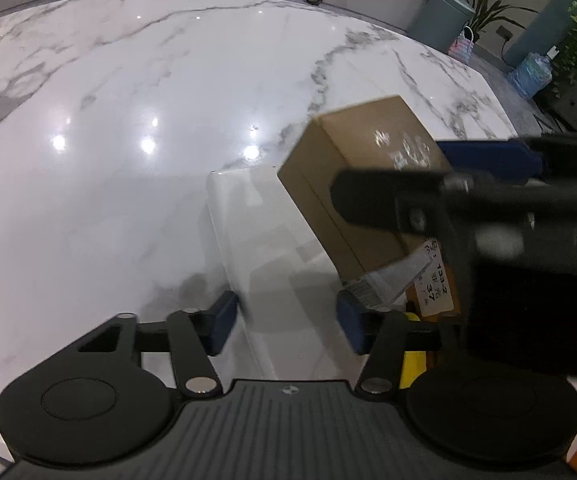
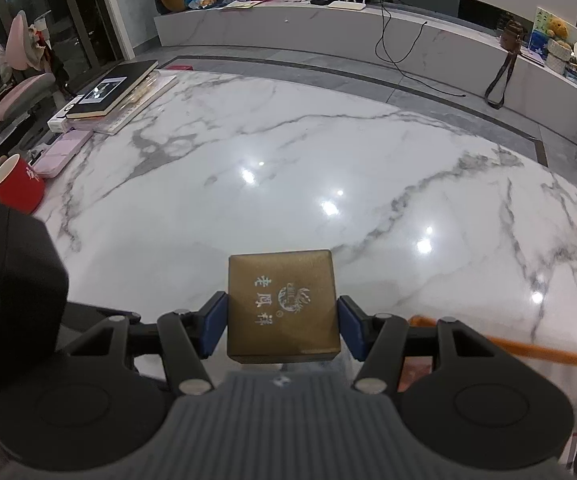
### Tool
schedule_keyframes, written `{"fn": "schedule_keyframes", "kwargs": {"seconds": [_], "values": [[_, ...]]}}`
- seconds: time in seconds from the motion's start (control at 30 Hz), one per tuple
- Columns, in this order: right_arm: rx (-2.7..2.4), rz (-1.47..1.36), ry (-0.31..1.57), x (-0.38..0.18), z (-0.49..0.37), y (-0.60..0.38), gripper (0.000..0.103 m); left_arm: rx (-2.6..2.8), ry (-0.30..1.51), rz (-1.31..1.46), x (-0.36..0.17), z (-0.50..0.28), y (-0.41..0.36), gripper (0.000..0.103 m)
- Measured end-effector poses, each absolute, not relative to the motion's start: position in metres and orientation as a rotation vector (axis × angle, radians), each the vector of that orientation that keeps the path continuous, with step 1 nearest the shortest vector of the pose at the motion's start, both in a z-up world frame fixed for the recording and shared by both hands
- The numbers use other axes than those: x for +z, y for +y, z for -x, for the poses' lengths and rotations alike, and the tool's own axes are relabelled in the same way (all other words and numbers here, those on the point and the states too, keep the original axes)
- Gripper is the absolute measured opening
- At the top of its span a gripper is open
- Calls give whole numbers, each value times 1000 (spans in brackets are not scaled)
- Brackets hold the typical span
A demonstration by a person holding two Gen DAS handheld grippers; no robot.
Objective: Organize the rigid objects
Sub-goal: 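Lift the brown cube with the right tool while the left tool moves over the white foam block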
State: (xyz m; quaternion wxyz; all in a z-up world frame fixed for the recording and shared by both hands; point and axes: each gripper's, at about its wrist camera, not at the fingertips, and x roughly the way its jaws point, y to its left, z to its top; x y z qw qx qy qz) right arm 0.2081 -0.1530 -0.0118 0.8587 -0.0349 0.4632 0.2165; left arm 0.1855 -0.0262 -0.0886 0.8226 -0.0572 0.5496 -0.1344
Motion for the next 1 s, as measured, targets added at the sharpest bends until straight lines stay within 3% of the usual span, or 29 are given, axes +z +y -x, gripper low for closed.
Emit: {"fn": "schedule_keyframes", "kwargs": {"seconds": [0.03,0.27,0.33,0.37,0.73,1.0], "values": [[457,72,973,-12,-207,-152,58,-287,1179,132,-88,-185,-23,52],[446,97,968,-13,-197,-143,58,-266,1184,140,-83,-178,-16,51],[439,117,954,-9,-197,-141,58,-291,1160,199,-83,-178,-15,70],[436,123,950,-8,-197,-141,58,-292,1150,199,-83,-177,-17,75],[393,140,953,-10,-199,-148,58,-225,1171,182,-98,-187,-31,88],[411,120,968,-18,-197,-149,58,-253,1171,214,-99,-187,-28,76]]}}
